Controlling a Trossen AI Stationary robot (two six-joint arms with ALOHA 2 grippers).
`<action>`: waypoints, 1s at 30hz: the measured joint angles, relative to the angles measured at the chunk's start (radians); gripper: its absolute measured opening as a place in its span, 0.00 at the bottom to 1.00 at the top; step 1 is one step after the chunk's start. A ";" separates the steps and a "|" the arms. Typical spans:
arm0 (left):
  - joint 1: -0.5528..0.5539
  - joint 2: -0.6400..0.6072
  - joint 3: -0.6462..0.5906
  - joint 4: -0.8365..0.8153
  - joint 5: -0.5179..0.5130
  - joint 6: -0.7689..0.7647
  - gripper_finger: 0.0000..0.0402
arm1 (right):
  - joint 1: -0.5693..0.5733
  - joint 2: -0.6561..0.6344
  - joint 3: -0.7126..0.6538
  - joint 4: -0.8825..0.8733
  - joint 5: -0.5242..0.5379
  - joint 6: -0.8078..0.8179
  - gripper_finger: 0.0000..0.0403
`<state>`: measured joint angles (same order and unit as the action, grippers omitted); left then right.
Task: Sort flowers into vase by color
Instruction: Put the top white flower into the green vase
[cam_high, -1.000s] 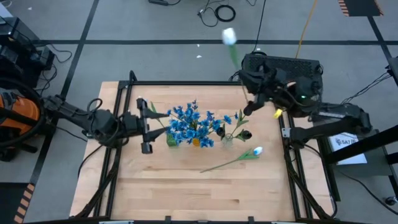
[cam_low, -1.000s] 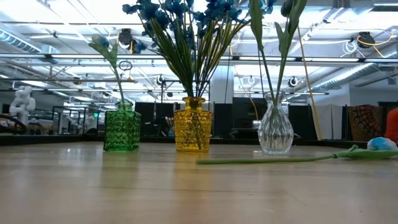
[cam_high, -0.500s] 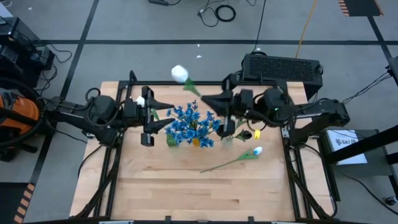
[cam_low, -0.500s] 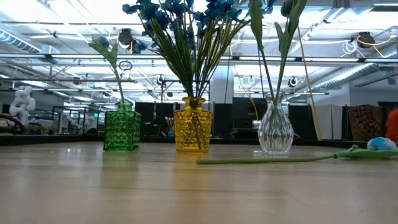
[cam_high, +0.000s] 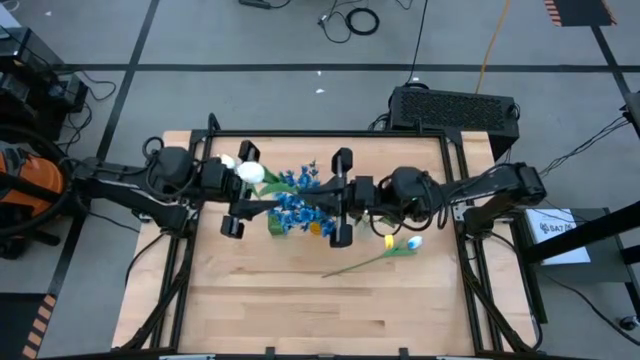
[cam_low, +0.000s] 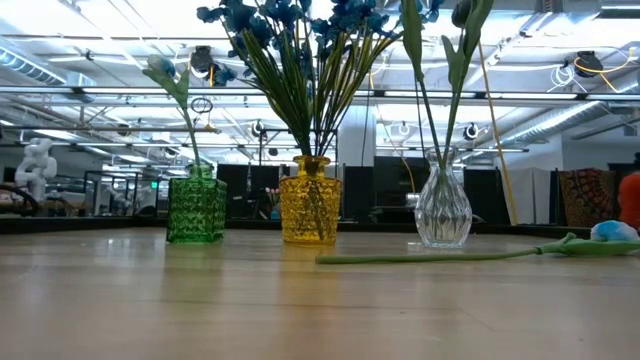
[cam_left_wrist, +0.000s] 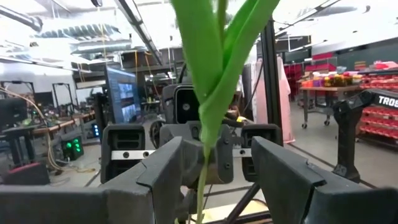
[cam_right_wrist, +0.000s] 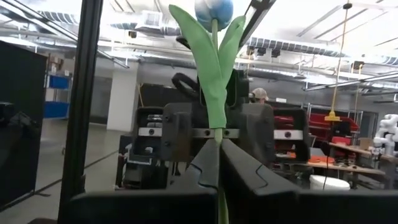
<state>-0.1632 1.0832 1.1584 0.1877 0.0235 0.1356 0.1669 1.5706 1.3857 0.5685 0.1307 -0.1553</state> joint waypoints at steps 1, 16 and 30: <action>0.000 0.005 0.000 0.001 0.000 0.000 0.49 | 0.001 0.001 0.000 0.006 -0.001 -0.002 0.00; -0.001 0.074 0.000 0.135 0.000 0.008 0.49 | 0.005 0.016 0.001 0.035 0.000 0.009 0.00; 0.000 0.073 0.000 0.110 -0.001 0.016 0.25 | 0.003 0.032 0.001 0.059 0.009 0.009 0.00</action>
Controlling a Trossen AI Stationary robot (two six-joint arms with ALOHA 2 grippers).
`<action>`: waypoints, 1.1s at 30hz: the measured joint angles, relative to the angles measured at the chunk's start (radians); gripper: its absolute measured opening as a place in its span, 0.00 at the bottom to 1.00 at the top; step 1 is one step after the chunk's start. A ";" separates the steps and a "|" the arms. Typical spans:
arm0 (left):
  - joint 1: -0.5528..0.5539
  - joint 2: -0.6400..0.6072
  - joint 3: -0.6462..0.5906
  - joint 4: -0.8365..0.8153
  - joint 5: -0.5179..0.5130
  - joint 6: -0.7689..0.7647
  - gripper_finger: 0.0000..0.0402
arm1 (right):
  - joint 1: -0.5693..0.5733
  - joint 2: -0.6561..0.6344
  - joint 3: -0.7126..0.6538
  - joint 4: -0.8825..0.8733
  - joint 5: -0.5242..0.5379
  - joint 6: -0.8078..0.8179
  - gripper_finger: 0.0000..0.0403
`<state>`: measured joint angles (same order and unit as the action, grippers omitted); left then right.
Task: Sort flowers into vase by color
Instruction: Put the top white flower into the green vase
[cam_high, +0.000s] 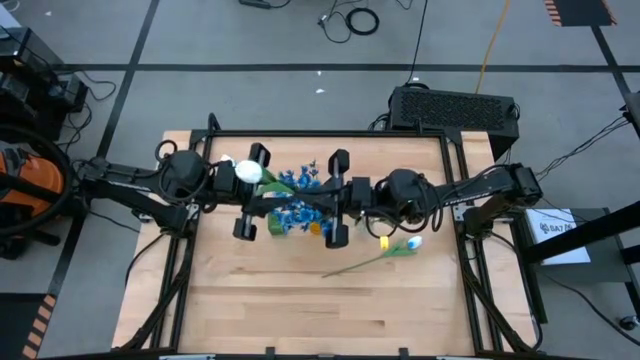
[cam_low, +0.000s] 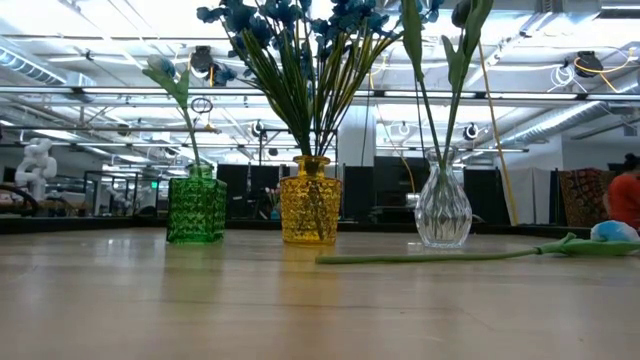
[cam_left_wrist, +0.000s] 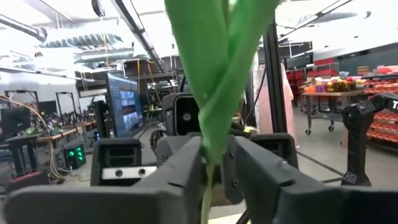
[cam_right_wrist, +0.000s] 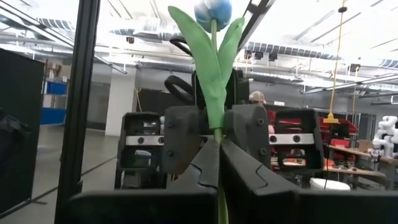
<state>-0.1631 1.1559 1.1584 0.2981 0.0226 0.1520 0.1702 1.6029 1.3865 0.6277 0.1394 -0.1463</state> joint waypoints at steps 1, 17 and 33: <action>0.000 -0.002 0.000 -0.001 0.000 0.007 0.21 | 0.000 0.000 0.000 -0.002 0.000 0.000 0.00; 0.000 -0.157 0.003 -0.215 0.000 -0.068 0.05 | 0.011 -0.085 0.000 -0.211 0.051 0.087 0.31; -0.001 -0.348 0.115 -0.809 0.016 -0.200 0.05 | 0.247 -0.412 0.000 -0.872 0.161 0.187 0.52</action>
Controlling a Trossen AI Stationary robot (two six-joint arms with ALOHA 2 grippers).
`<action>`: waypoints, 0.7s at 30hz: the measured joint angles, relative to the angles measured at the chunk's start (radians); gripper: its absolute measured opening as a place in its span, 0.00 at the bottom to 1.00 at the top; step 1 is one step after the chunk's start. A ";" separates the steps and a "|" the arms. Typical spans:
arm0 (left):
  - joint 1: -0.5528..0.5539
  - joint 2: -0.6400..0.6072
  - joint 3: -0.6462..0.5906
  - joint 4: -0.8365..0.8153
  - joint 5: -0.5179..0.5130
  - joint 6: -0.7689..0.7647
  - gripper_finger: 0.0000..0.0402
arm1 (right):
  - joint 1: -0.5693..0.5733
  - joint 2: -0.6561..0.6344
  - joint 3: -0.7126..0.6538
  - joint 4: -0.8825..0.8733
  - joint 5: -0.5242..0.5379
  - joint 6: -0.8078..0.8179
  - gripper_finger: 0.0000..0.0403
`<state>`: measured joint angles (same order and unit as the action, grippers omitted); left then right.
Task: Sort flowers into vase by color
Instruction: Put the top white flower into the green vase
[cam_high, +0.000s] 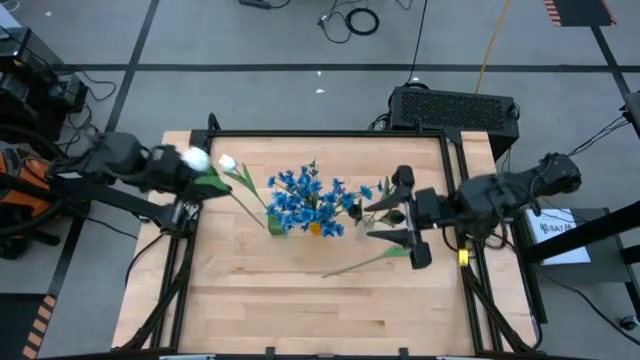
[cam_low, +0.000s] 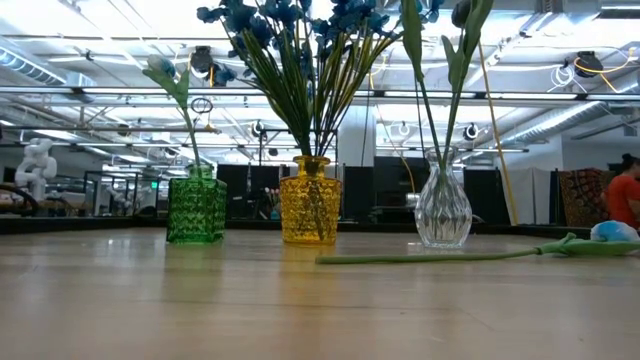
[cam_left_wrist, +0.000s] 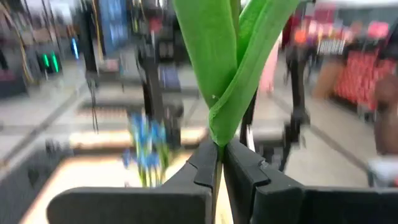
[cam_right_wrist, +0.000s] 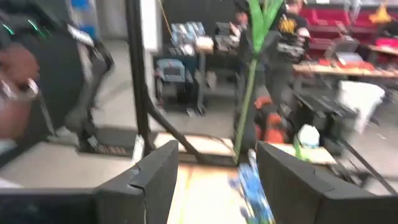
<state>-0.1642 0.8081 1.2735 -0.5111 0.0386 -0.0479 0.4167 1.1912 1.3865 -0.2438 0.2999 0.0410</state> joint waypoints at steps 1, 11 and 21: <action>0.000 0.002 -0.002 -0.035 0.005 -0.006 0.05 | 0.022 -0.003 0.000 -0.037 0.046 0.004 0.51; 0.000 0.038 -0.097 -0.077 -0.075 -0.051 0.05 | 0.159 0.045 -0.040 -0.145 0.230 0.104 0.46; 0.000 0.035 -0.182 -0.074 -0.316 -0.078 0.05 | 0.219 0.065 -0.173 -0.145 0.303 0.232 0.39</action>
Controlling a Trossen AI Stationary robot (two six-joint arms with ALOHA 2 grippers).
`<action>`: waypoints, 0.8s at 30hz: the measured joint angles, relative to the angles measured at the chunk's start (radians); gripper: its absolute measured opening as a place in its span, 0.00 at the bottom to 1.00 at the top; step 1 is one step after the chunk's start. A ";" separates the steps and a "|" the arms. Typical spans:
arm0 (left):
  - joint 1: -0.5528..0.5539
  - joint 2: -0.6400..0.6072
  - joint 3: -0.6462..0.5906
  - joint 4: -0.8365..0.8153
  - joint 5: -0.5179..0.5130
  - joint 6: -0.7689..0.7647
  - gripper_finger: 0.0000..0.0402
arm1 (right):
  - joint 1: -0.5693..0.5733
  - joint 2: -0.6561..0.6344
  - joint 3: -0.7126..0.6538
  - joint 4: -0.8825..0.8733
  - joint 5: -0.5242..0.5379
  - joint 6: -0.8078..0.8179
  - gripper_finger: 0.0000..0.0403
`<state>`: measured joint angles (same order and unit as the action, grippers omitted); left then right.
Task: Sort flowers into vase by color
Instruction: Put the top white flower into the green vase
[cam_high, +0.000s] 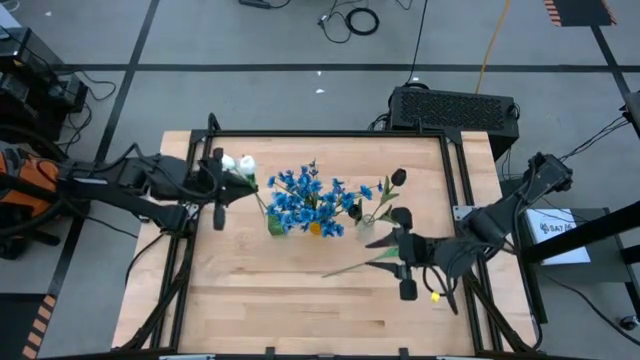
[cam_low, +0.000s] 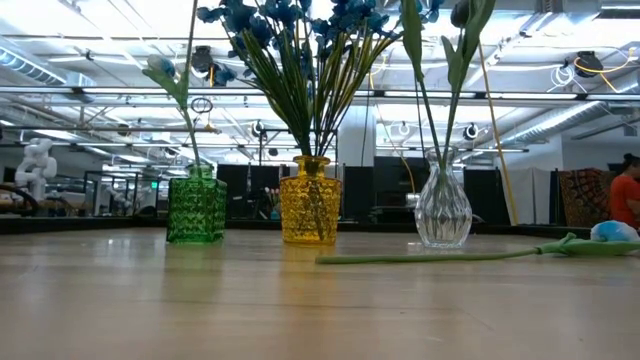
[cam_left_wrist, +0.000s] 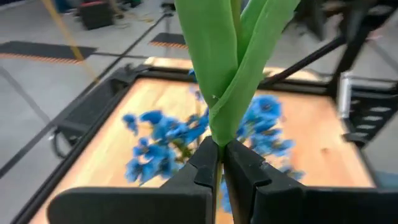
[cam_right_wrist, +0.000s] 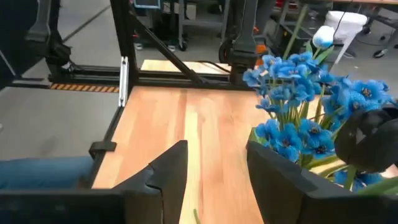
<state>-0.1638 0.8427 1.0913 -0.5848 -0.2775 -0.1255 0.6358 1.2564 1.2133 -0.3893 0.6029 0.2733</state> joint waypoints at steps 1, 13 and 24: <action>0.000 0.000 -0.013 0.000 -0.018 -0.001 0.05 | 0.003 0.000 -0.001 -0.001 0.006 0.000 0.39; 0.000 0.002 -0.152 0.163 -0.121 -0.026 0.05 | 0.045 -0.016 -0.001 0.027 0.026 -0.011 0.32; 0.000 0.047 -0.169 0.169 -0.122 -0.072 0.05 | 0.047 -0.016 -0.001 0.026 0.026 -0.016 0.32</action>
<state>-0.1638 0.8897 0.9218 -0.4156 -0.3999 -0.1977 0.6828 1.2400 1.2125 -0.3634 0.6289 0.2577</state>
